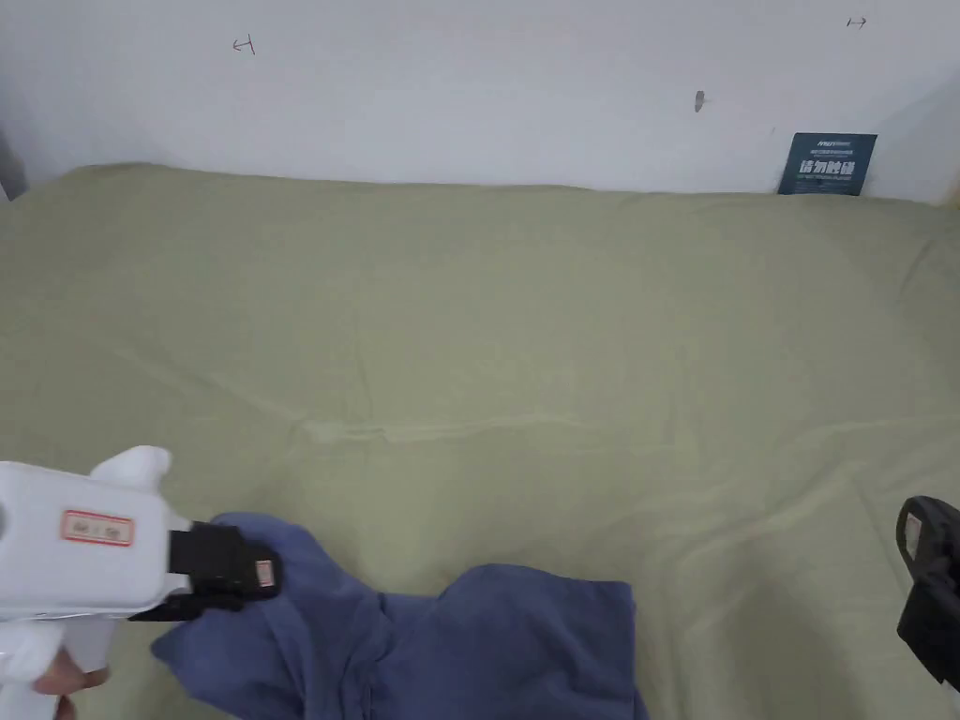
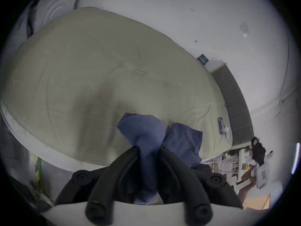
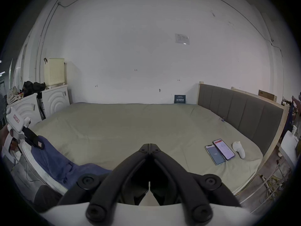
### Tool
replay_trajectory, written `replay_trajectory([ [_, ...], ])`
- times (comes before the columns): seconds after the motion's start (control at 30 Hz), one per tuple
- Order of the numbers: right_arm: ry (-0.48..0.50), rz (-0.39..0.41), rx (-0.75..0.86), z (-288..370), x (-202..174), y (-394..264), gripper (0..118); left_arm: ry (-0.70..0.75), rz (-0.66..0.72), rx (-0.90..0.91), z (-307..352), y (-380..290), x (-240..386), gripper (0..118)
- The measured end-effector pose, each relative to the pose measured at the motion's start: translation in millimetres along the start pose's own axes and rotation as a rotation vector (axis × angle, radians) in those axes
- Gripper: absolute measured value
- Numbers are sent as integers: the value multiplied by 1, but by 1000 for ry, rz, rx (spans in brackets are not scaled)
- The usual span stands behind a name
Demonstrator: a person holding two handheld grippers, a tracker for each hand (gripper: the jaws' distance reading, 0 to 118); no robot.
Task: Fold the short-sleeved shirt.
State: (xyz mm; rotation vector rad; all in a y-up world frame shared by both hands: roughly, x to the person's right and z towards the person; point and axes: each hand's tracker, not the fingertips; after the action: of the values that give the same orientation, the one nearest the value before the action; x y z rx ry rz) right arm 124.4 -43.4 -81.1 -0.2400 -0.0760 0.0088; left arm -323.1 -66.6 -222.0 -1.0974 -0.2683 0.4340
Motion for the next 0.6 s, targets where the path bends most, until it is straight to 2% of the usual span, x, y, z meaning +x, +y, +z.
replay_trajectory([
  [0.07, -12, 13, 30, 3, -1, 6, 0, -24, -74, -25, -14, -4, 28, 14],
  [0.33, -21, -5, 69, 9, 8, 15, 0, -68, -182, -160, -107, -26, 126, 15],
  [0.37, -25, -8, 68, 9, 9, 14, 0, -64, -204, -174, -125, -30, 136, 21],
  [0.4, -29, -14, 63, 9, 12, 13, 0, -55, -220, -174, -145, -37, 145, 42],
  [0.43, -30, -19, 56, 9, 14, 12, 0, -69, -226, -182, -156, -43, 151, 88],
  [0.47, -33, -25, 50, 10, 16, 10, 0, -96, -255, -217, -174, -47, 156, 109],
  [0.6, -51, -30, 36, 15, 27, 6, 0, -108, -237, -210, -173, -50, 154, 107],
])
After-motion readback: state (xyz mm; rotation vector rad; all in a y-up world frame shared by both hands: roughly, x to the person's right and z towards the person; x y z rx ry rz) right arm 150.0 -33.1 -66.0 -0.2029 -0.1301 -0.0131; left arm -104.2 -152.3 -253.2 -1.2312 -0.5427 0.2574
